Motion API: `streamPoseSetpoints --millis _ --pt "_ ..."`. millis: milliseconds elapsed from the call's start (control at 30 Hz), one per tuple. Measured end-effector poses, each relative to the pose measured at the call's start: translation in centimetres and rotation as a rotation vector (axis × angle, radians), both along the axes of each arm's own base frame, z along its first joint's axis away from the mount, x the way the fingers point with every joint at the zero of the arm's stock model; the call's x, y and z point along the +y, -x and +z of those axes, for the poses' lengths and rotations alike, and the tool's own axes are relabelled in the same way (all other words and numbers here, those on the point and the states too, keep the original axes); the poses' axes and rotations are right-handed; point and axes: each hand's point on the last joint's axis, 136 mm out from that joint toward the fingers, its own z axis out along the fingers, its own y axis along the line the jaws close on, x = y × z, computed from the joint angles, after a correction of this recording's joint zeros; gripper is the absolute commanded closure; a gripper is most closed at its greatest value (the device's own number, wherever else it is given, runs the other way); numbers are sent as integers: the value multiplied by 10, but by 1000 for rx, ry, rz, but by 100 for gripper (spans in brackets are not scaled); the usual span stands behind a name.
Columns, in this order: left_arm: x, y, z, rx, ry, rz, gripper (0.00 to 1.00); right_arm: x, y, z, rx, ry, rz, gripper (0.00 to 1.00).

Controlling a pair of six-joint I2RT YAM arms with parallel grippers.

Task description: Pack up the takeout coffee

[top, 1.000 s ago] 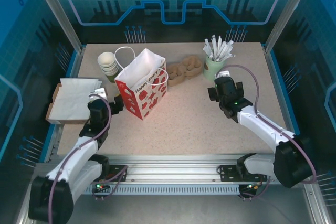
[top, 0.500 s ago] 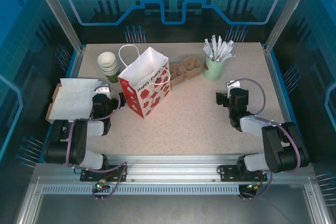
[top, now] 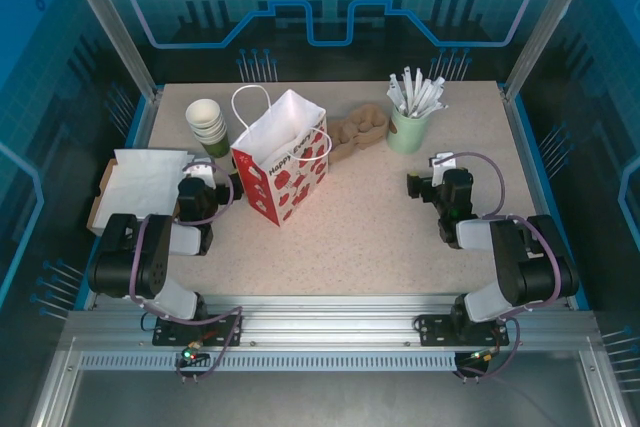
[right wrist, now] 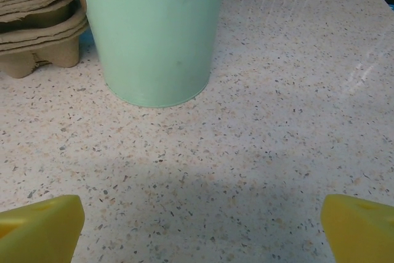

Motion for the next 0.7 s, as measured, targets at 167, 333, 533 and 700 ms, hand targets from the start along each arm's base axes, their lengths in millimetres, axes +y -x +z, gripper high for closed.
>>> streamPoseSetpoints --millis 167,333,533,700 --pt "-6 -4 0 14 -15 -33 1 1 0 1 -4 -3 5 0" --pt "-12 -10 6 8 -28 -63 1 1 -1 1 -6 -3 5 0" --pt "-13 -9 3 22 -28 -69 1 1 -1 1 -6 -4 7 0" --pt "-14 -9 1 27 -27 -71 1 2 -1 1 -6 -4 8 0"
